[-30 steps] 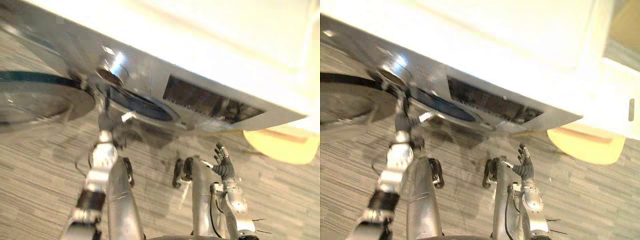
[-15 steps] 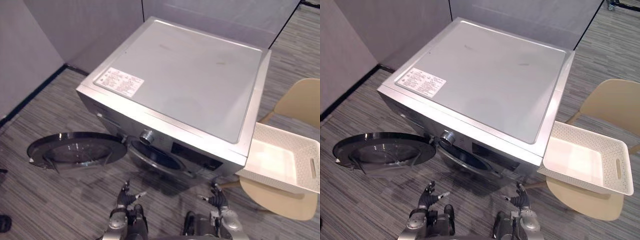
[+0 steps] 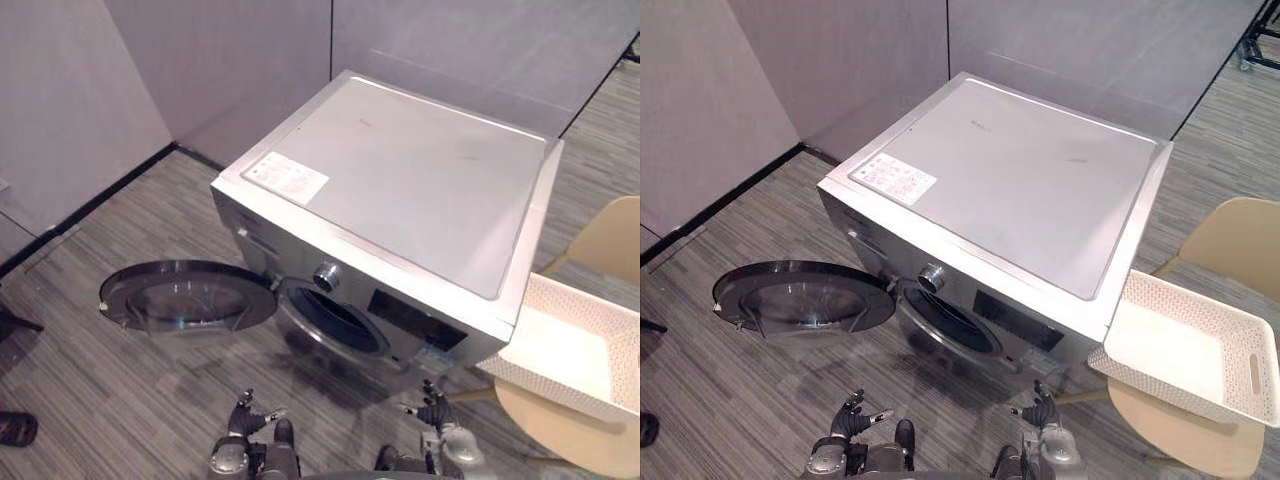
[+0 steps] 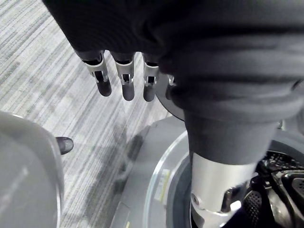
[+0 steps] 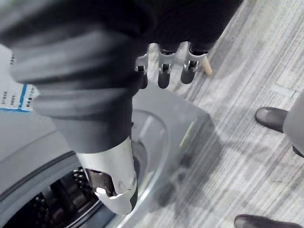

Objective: Pick up the laundry basket with both hands and put the clothes into the washing machine.

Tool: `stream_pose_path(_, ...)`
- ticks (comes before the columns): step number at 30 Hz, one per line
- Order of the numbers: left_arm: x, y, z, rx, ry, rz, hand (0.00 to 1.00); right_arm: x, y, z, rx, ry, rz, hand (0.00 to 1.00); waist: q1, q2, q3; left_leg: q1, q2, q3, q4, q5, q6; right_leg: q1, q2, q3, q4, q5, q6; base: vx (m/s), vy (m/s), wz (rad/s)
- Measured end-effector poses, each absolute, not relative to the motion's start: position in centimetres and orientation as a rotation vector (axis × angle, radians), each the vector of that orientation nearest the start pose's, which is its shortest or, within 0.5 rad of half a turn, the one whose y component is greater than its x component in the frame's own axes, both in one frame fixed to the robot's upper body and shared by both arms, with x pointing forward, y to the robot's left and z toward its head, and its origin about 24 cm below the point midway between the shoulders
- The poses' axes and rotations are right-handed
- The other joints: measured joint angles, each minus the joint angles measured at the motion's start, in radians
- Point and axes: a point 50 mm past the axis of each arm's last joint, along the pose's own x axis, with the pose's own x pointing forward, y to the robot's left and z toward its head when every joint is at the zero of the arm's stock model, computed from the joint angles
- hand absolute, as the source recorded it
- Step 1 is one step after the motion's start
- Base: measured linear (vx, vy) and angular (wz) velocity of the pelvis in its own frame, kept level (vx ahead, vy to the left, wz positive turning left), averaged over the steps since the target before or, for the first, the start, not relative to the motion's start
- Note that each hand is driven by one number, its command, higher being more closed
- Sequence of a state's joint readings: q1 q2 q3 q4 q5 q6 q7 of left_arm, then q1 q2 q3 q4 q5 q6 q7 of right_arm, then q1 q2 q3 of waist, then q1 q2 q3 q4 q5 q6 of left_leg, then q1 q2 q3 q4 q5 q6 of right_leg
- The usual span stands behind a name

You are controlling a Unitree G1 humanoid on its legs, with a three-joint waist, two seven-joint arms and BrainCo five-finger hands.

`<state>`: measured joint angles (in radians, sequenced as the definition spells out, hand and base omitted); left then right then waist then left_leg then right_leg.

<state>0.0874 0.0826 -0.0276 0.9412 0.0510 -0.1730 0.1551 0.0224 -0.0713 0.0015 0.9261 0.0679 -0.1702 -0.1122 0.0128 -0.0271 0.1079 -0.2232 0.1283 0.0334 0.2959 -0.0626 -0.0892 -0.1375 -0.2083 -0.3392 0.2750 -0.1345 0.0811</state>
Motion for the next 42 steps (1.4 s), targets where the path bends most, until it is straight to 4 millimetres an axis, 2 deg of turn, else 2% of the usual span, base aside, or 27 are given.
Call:
stream_pose_path(2,12.8,18.4,-14.2,0.191,0.843,0.137,0.00,15.8,-19.1,-13.0,-0.075,0.765,-0.187,0.00,-0.006,0.015,0.003,0.009,0.037,-0.063,0.195,-0.109,-0.035,-0.045,-0.016,0.077,0.046,0.016,0.026,-0.12,0.188,-0.79)
stream_pose_path(3,12.9,18.3,-14.2,0.191,0.839,0.134,0.00,15.8,-19.4,-13.0,-0.083,0.764,-0.193,0.00,-0.008,0.019,0.004,0.021,0.045,-0.082,0.200,-0.129,-0.047,-0.055,-0.017,0.099,0.053,0.025,0.034,-0.18,0.289,-0.71)
stream_pose_path(4,13.4,18.0,-14.1,0.192,0.825,0.124,0.00,15.8,-19.8,-12.9,-0.097,0.763,-0.205,0.00,-0.019,0.028,0.002,0.034,0.041,-0.121,0.169,-0.166,-0.086,-0.082,-0.017,0.126,0.053,0.045,0.050,-0.20,0.381,-0.65)
stream_pose_path(5,14.3,17.9,-13.8,0.213,0.803,0.102,0.00,16.0,-20.2,-12.8,-0.083,0.760,-0.235,0.00,-0.036,0.026,0.006,0.035,0.004,-0.133,0.104,-0.221,-0.044,-0.121,-0.034,0.164,0.014,0.089,0.070,-0.22,0.404,-0.59)
stream_pose_path(6,15.0,18.2,-13.6,0.235,0.789,0.091,0.00,15.9,-19.9,-12.9,-0.061,0.765,-0.246,0.00,-0.045,-0.008,0.015,0.027,-0.023,-0.108,0.105,-0.215,-0.047,-0.132,-0.054,0.185,-0.016,0.110,0.078,-0.27,0.384,-0.54)
stream_pose_path(7,15.3,18.6,-13.4,0.261,0.778,0.087,0.00,15.7,-19.4,-13.1,-0.037,0.773,-0.250,0.00,-0.051,-0.029,0.025,0.007,-0.053,-0.092,0.119,-0.215,-0.030,-0.137,-0.066,0.205,-0.067,0.140,0.077,-0.27,0.366,-0.60)
stream_pose_path(8,15.6,18.6,-13.2,0.297,0.768,0.066,0.00,15.6,-19.1,-13.2,-0.024,0.782,-0.255,0.00,-0.054,-0.034,0.027,-0.037,-0.072,-0.052,0.177,-0.234,0.002,-0.147,-0.070,0.231,-0.136,0.150,0.059,-0.26,0.366,-0.87)
stream_pose_path(9,15.6,18.6,-13.3,0.312,0.768,0.060,0.00,15.4,-19.1,-13.4,-0.024,0.798,-0.256,0.00,-0.049,-0.031,0.029,-0.055,-0.073,-0.020,0.200,-0.242,0.026,-0.149,-0.075,0.235,-0.180,0.138,0.009,-0.27,0.429,-1.18)
stream_pose_path(10,15.4,18.7,-13.3,0.321,0.775,0.059,0.00,15.2,-18.9,-13.7,-0.029,0.824,-0.244,0.00,-0.046,-0.010,0.042,-0.062,-0.062,0.034,0.192,-0.227,0.068,-0.167,-0.077,0.216,-0.189,0.119,-0.032,-0.21,0.324,-1.15)
stream_pose_path(11,15.4,18.8,-13.3,0.327,0.776,0.057,0.00,15.1,-18.7,-13.8,-0.030,0.833,-0.235,0.00,-0.048,-0.015,0.041,-0.060,-0.056,0.070,0.176,-0.210,0.102,-0.179,-0.075,0.175,-0.142,0.119,-0.026,-0.23,0.333,-0.99)
stream_pose_path(12,15.0,19.4,-13.4,0.335,0.788,0.070,0.00,15.0,-18.5,-13.9,-0.039,0.840,-0.218,0.00,-0.050,-0.002,0.049,-0.043,-0.056,0.101,0.135,-0.186,0.121,-0.183,-0.064,0.128,-0.010,0.114,-0.017,-0.13,0.195,-0.66)
stream_pose_path(13,14.9,19.7,-13.4,0.335,0.791,0.080,0.00,15.0,-18.3,-13.9,-0.041,0.843,-0.212,0.00,-0.048,-0.002,0.049,-0.029,-0.056,0.117,0.112,-0.171,0.125,-0.177,-0.053,0.120,0.060,0.100,-0.012,-0.16,0.236,-0.74)
stream_pose_path(14,14.6,20.3,-13.5,0.335,0.800,0.103,0.00,15.1,-18.1,-13.8,-0.045,0.837,-0.200,0.00,-0.041,0.000,0.050,-0.002,-0.059,0.145,0.062,-0.144,0.128,-0.141,-0.006,0.119,0.188,0.035,-0.004,-0.12,0.161,-0.66)
stream_pose_path(15,14.6,20.5,-13.5,0.341,0.802,0.104,0.00,15.2,-18.1,-13.8,-0.045,0.833,-0.198,0.00,-0.032,0.002,0.049,0.004,-0.062,0.153,0.038,-0.132,0.123,-0.104,0.022,0.119,0.198,-0.010,0.005,-0.12,0.131,-0.61)
stream_pose_path(16,14.6,20.6,-13.4,0.344,0.801,0.105,0.00,15.2,-18.1,-13.8,-0.046,0.830,-0.198,0.00,-0.025,-0.002,0.047,0.005,-0.067,0.158,0.026,-0.125,0.123,-0.083,0.036,0.120,0.187,-0.030,0.012,-0.12,0.050,-0.31)
stream_pose_path(18,14.7,20.6,-13.4,0.345,0.802,0.106,0.00,15.2,-18.1,-13.8,-0.049,0.827,-0.198,0.00,-0.024,-0.014,0.039,0.003,-0.096,0.164,-0.022,-0.095,0.109,0.016,0.053,0.087,0.000,-0.053,0.010,-0.11,0.012,-0.06)
stream_pose_path(19,14.7,20.5,-13.4,0.342,0.803,0.107,0.00,15.2,-18.3,-13.8,-0.052,0.828,-0.199,0.00,-0.023,-0.010,0.041,0.002,-0.098,0.167,-0.023,-0.093,0.109,0.035,0.055,0.086,-0.045,-0.048,0.019,-0.07,-0.033,-0.02)
stream_pose_path(20,14.6,20.1,-13.6,0.318,0.808,0.112,0.00,15.1,-18.5,-13.9,-0.066,0.841,-0.197,0.00,-0.018,0.010,0.036,0.004,-0.091,0.167,-0.035,-0.080,0.102,0.050,0.070,0.087,-0.091,-0.019,0.018,-0.05,-0.030,-0.07)
stream_pose_path(22,14.1,19.5,-13.8,0.288,0.822,0.119,0.00,14.9,-18.8,-14.0,-0.083,0.850,-0.189,0.00,-0.016,0.014,0.031,0.031,-0.097,0.166,-0.075,-0.054,0.103,0.075,0.076,0.083,-0.133,0.001,0.015,0.00,-0.045,0.00)
stream_pose_path(24,14.0,19.6,-13.8,0.283,0.824,0.126,0.00,14.9,-18.8,-14.0,-0.082,0.850,-0.191,0.00,-0.013,0.006,0.027,0.045,-0.097,0.159,-0.104,-0.037,0.100,0.091,0.084,0.072,-0.159,0.010,0.011,0.02,-0.072,0.10)
stream_pose_path(26,14.8,20.0,-13.3,0.288,0.787,0.139,0.00,14.5,-19.0,-14.1,-0.078,0.858,-0.203,0.00,-0.013,-0.005,0.021,0.053,-0.099,0.142,-0.122,-0.020,0.102,0.109,0.090,0.051,-0.185,0.019,0.008,0.05,-0.072,0.23)
stream_pose_path(30,19.9,21.2,-9.0,0.380,0.529,0.158,0.00,13.9,-19.6,-14.1,-0.070,0.859,-0.235,0.00,-0.018,-0.011,0.017,0.074,-0.124,0.089,-0.168,0.006,0.106,0.163,0.090,-0.010,-0.230,0.025,0.009,0.08,-0.046,0.43)
stream_pose_path(35,26.1,27.4,0.0,0.648,0.167,0.355,0.00,15.0,-19.9,-13.2,-0.101,0.777,-0.215,0.00,-0.015,-0.012,0.016,0.100,-0.138,0.080,-0.265,0.050,0.109,0.165,0.091,-0.016,-0.256,0.039,0.007,0.06,-0.003,0.04)
stream_pose_path(37,27.2,29.1,2.5,0.703,0.094,0.418,0.00,15.1,-20.0,-13.1,-0.120,0.767,-0.205,0.00,-0.007,-0.012,0.016,0.100,-0.137,0.082,-0.277,0.054,0.112,0.166,0.095,-0.012,-0.276,0.058,0.005,0.05,0.021,-0.05)
stream_pose_path(39,28.6,31.4,6.4,0.805,-0.004,0.504,0.00,15.2,-20.1,-12.9,-0.124,0.754,-0.200,0.00,0.002,-0.016,0.018,0.094,-0.135,0.079,-0.291,0.058,0.117,0.162,0.102,-0.011,-0.295,0.083,-0.001,0.05,0.042,-0.01)
stream_pose_path(40,29.0,31.9,7.5,0.835,-0.028,0.521,0.00,15.3,-20.1,-12.9,-0.125,0.750,-0.198,0.00,0.004,-0.018,0.019,0.090,-0.134,0.078,-0.291,0.059,0.117,0.159,0.102,-0.011,-0.296,0.087,-0.002,0.03,0.050,0.05)
stream_pose_path(42,30.0,33.6,11.3,0.932,-0.105,0.572,0.00,15.8,-19.9,-12.4,-0.126,0.717,-0.180,0.00,0.008,-0.028,0.024,0.059,-0.130,0.073,-0.289,0.063,0.119,0.130,0.103,-0.010,-0.296,0.099,-0.010,0.00,0.040,0.04)
